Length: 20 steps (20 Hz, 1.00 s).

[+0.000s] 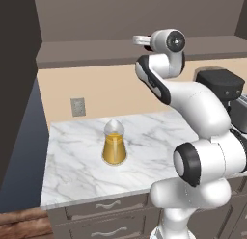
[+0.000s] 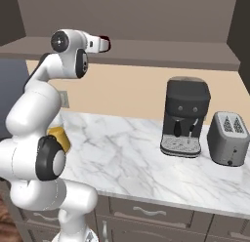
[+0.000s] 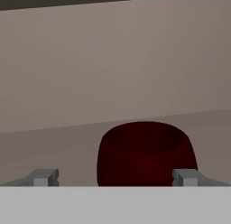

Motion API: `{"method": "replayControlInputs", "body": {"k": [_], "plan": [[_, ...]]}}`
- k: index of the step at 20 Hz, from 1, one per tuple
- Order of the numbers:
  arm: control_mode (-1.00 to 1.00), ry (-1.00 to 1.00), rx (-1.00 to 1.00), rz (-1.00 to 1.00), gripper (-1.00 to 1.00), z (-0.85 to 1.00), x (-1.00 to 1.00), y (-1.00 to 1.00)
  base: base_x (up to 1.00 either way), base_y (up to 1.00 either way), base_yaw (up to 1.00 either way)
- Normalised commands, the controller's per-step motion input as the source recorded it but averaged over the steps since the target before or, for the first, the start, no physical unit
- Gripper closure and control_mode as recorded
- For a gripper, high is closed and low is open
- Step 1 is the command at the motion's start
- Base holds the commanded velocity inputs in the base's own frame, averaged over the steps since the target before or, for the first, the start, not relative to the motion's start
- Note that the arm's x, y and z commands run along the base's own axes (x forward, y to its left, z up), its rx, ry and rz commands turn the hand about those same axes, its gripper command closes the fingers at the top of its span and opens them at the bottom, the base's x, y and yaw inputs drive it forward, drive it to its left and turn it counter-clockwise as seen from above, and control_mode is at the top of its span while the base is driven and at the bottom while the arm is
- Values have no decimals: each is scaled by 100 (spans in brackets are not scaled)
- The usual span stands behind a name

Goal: There is a tray on the dining counter. Grab the cup, mug, and pitcher and place them on the tray. The pitcher may be placed next to the tray if it cannot fit the tray.

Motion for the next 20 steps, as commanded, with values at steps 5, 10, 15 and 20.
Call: {"method": "replayControlInputs", "body": {"k": [5, 10, 15, 20], "plan": [[-100, 0, 0, 0, -100, 0, 7, 0, 0, 0, 0], [-100, 0, 0, 0, -100, 0, 2, 0, 0, 0, 0], [-100, 0, 0, 0, -100, 0, 1, 0, 0, 0, 0], [-100, 0, 0, 0, -100, 0, 0, 0, 0, 0, 0]]}}
